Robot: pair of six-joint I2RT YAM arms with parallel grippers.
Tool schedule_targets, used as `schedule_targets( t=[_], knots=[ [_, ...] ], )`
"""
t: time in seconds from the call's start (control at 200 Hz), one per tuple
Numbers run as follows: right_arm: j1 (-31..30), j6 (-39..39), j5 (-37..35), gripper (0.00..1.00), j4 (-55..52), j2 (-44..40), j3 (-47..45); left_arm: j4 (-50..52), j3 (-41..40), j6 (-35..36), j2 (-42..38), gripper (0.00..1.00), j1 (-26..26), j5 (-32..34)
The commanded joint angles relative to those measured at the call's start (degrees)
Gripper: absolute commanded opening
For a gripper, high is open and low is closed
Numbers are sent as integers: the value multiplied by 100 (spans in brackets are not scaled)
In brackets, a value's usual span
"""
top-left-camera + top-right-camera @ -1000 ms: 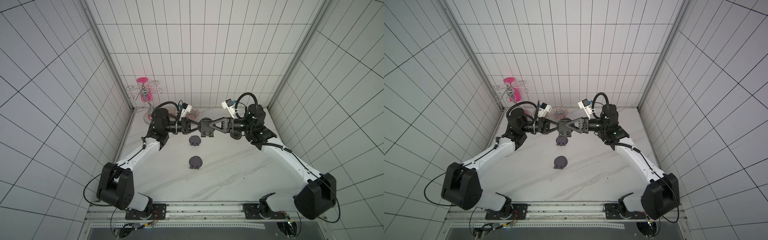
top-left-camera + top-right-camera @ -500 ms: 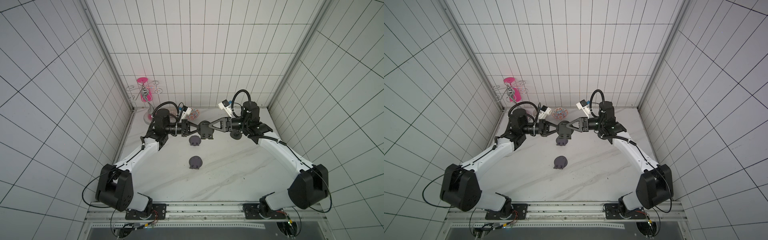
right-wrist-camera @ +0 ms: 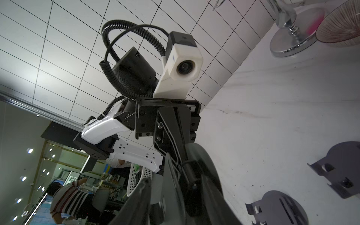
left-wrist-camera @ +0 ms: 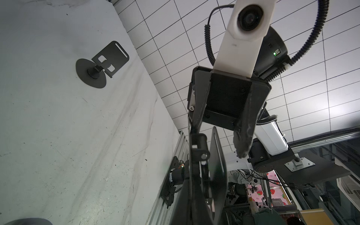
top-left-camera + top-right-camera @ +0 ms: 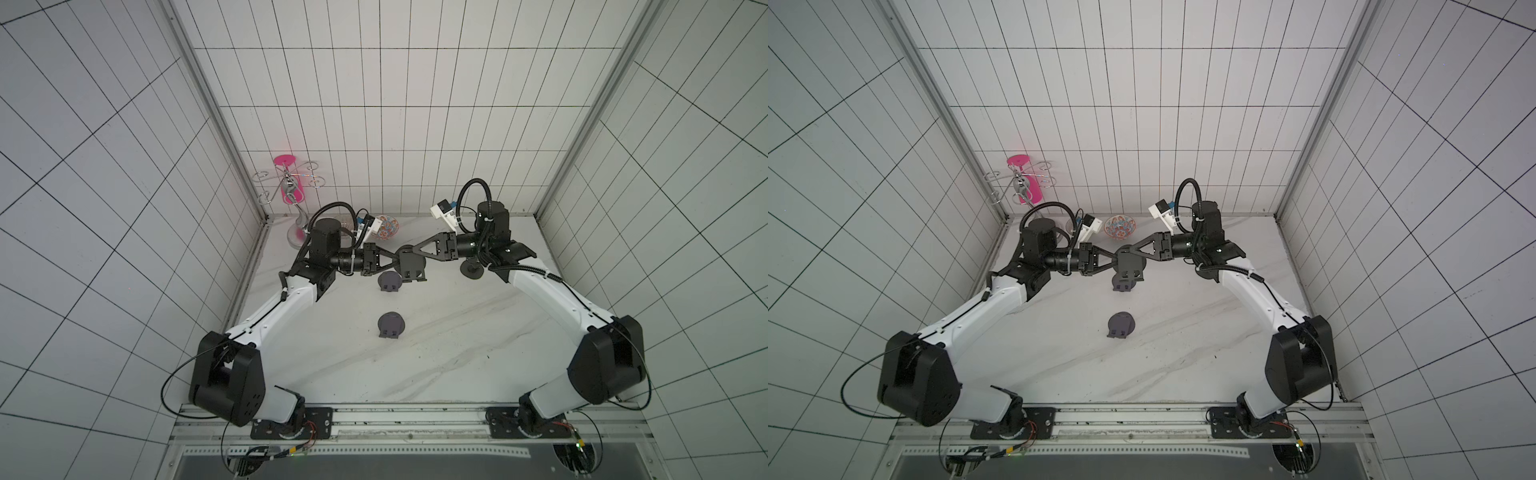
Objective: Open the phone stand
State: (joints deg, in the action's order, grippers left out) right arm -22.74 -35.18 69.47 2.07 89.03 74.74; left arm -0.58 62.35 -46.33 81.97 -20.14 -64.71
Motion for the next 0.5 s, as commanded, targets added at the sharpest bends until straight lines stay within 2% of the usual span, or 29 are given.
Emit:
schedule_targets(
  t=[0.0,0.045,0.165,0.285,0.415,0.495],
  knots=[
    [-182,47,-33,32,-31,314,6,-311,217,216,-134,0,-80,-237],
    [-195,38,-13,25,-31,387,17,-326,216,200,-88,0,-73,-227],
    [-211,-6,-28,18,62,340,-43,-501,219,46,-15,0,-69,-325],
    [-209,10,-48,0,16,239,-16,-520,243,-1,-21,0,-63,-348],
    [-209,-10,-169,0,36,122,-31,-454,191,-25,17,0,-51,-358],
    [-204,-277,-177,0,445,16,-124,-440,93,-41,64,0,-34,-384]
  ],
)
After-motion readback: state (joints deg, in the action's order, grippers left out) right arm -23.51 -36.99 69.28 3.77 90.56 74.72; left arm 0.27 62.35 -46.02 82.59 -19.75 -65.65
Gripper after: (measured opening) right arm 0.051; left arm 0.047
